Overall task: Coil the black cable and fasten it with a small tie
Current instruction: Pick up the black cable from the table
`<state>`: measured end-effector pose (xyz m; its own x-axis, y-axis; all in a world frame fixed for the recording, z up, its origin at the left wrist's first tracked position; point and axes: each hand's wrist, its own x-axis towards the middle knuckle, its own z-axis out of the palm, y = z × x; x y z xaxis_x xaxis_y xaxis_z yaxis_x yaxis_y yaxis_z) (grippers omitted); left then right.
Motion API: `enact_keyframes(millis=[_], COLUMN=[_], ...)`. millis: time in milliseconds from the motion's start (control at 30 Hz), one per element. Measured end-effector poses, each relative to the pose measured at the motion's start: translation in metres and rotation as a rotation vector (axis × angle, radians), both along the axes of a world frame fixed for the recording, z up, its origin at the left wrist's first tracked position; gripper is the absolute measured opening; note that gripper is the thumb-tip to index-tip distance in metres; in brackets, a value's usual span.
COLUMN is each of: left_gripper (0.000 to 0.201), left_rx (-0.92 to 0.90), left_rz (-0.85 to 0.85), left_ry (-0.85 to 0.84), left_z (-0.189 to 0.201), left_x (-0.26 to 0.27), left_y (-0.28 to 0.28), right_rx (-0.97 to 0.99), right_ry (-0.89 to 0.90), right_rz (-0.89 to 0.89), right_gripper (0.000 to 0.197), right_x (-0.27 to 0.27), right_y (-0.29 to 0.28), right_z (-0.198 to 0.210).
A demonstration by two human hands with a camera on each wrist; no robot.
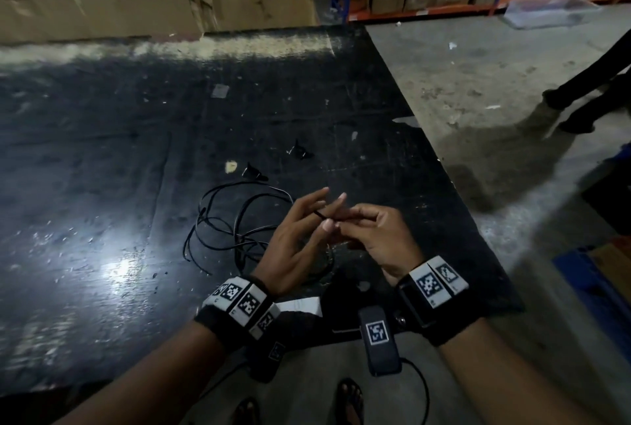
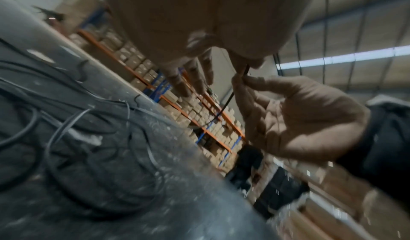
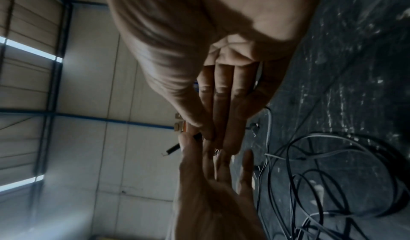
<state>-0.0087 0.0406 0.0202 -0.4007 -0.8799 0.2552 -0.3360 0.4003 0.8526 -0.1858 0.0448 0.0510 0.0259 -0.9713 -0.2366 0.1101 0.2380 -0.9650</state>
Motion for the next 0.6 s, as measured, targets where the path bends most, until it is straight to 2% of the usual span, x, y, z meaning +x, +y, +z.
enact_keyframes(millis=[67,200,267,400,500,600], left_gripper=[0.038,0.036,0.037,0.038,0.038,0.039], left_rx=[0.007,0.077,0.122,0.174,0.187,0.255], left_rz=[0.029,0.107,0.17,0.164,0.138,0.145], left_ry=[0.086,0.328,0.415,0.477,0.462,0.547], left_z=[0.008,0.034,0.047,0.062,0.066,0.081], left_x=[0.003,0.012,0.019,0.031,0.035,0.044], left_y=[0.002,0.006,0.005,0.003,0.003,0.0], right_rx=[-0.104,-0.394,-0.443,-0.463,-0.514,-0.509], right_ry=[0.068,0.399,0.465,0.31,0.269,0.229], right_rz=[0.036,0.124,0.124,0.191,0.228,0.262], right_gripper=[0.012,0.002,0.006,0.01,0.012,0.02], right_x=[0.008,0.023,0.029,0.041,0.051,0.057], right_y=[0.002,0.002,0.0,-0.003,-0.005,-0.006], right_z=[0.004,0.005,0.001,0.006,0.015,0.018])
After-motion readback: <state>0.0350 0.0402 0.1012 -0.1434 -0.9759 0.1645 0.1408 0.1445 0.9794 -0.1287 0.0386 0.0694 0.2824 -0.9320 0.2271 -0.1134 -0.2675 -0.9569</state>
